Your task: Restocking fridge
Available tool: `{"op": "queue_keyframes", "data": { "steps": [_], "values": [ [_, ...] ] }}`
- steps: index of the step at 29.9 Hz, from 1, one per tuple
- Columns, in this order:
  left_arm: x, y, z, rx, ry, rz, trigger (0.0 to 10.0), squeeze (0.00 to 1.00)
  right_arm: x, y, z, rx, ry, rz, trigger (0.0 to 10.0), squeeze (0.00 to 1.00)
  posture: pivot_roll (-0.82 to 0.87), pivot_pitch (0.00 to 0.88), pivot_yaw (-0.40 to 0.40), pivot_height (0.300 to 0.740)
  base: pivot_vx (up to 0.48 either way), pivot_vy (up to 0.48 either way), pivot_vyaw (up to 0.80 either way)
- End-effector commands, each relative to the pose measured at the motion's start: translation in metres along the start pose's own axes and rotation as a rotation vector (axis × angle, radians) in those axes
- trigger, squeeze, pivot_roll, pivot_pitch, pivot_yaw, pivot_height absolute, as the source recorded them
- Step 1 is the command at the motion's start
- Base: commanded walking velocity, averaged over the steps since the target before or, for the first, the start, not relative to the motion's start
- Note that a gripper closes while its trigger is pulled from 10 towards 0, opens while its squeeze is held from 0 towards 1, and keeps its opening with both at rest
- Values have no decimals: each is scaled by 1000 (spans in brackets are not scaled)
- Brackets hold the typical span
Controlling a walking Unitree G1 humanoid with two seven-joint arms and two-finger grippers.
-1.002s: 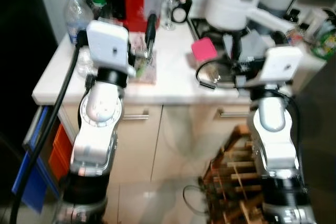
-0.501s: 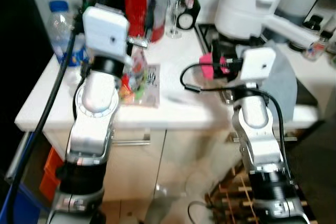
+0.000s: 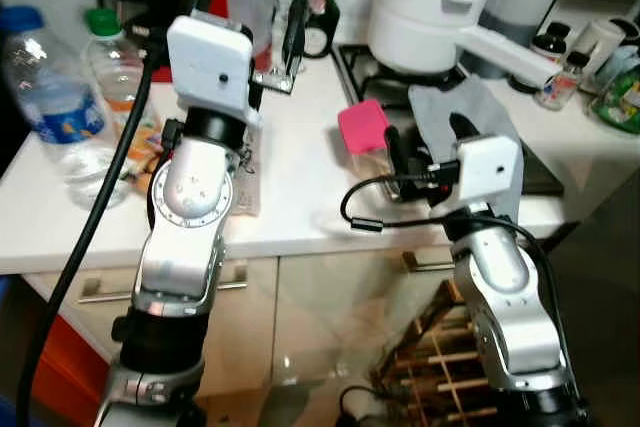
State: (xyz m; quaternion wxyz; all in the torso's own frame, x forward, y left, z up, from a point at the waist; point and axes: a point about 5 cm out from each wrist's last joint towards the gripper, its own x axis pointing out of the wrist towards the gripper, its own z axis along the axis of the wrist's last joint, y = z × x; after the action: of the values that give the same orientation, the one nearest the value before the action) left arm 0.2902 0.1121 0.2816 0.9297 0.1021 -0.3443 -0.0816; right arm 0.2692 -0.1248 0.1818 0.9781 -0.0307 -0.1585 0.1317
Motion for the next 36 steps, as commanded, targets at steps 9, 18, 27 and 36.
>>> {"op": "queue_keyframes", "data": {
  "steps": [9,18,27,36],
  "values": [
    [6,-7,-1,-10,-2,-58,10000,0,8,3,-39,-28,136,31,10000,0,46,0,-23,740,0,0,0],
    [5,-4,-1,4,0,-58,10000,0,30,30,-50,-41,133,76,10000,0,81,0,-34,740,0,0,0],
    [-4,3,-1,31,28,-37,10000,0,38,32,-60,-141,158,30,10000,0,115,0,-60,740,0,0,0],
    [-6,7,-2,44,45,-29,10000,0,46,23,-47,-221,73,-72,10000,0,119,0,-63,740,0,0,0]
  ]
}}
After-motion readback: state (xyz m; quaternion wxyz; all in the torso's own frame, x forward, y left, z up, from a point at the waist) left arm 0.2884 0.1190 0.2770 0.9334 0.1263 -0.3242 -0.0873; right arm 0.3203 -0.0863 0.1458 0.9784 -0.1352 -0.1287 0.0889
